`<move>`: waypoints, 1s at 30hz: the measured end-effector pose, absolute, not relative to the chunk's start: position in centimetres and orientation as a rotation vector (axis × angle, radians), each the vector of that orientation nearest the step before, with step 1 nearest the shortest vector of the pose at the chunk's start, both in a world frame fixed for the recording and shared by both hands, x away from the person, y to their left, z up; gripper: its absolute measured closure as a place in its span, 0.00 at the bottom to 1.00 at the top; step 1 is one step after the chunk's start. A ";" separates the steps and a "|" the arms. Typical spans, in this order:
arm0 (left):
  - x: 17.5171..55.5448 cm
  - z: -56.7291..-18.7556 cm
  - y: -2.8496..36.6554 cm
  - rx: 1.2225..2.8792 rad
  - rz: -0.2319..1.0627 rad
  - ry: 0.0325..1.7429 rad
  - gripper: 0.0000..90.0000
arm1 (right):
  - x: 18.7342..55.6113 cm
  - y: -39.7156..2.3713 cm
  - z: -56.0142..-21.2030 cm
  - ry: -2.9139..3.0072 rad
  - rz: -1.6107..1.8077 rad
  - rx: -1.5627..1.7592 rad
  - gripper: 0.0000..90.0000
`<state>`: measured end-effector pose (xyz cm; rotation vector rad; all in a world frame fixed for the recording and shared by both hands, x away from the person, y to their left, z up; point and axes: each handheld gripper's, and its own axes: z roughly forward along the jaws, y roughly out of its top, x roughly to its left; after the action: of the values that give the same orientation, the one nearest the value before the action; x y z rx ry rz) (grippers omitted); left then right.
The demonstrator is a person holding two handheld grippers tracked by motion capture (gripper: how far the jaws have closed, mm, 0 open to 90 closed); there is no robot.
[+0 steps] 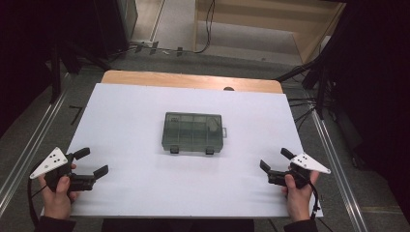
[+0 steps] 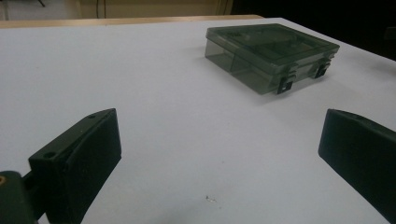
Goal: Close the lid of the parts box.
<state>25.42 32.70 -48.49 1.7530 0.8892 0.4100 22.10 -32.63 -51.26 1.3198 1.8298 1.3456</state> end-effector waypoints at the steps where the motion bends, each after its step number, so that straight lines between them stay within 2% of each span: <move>1: 25.5 -48.5 32.7 1.749 0.411 0.893 0.00 | 22.0 -32.9 -51.3 1.823 1.345 1.322 0.00; 30: 25.7 -49.0 32.5 1.772 0.429 0.893 0.00 | 21.4 -33.9 -51.7 1.810 1.324 1.347 0.00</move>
<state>25.75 32.51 -48.96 1.7722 0.8928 0.4293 21.44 -33.91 -51.74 1.3466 1.8099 1.3236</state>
